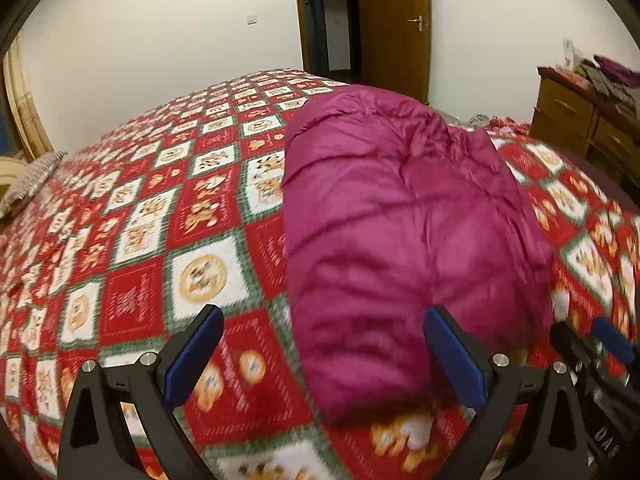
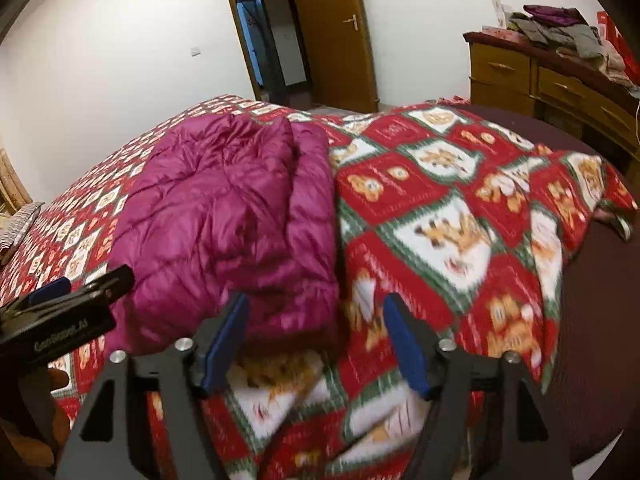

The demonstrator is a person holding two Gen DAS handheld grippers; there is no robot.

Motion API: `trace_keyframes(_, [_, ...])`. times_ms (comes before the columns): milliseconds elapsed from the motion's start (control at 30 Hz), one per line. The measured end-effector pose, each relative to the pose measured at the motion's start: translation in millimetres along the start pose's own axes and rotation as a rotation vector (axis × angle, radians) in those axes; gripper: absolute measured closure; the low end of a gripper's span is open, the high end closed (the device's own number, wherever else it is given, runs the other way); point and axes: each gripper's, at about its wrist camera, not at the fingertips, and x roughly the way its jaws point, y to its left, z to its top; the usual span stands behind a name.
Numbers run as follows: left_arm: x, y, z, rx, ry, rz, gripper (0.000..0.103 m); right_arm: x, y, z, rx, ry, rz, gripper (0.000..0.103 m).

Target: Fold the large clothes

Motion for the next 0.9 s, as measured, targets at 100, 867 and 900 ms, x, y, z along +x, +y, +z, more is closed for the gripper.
trace_keyframes(100, [-12.7, 1.9, -17.0, 0.02, -0.008, 0.035, 0.002, -10.4, 2.9, -9.6, -0.008, 0.001, 0.001, 0.025])
trace_keyframes(867, [-187.6, 19.5, -32.3, -0.062, -0.381, 0.063, 0.002, -157.6, 21.0, -8.3, -0.091, -0.33, 0.049, 0.01])
trace_keyframes(900, [-195.8, 20.2, -32.3, -0.065, -0.401, 0.065, 0.002, -163.2, 21.3, -7.3, -0.092, -0.347, 0.051, 0.01])
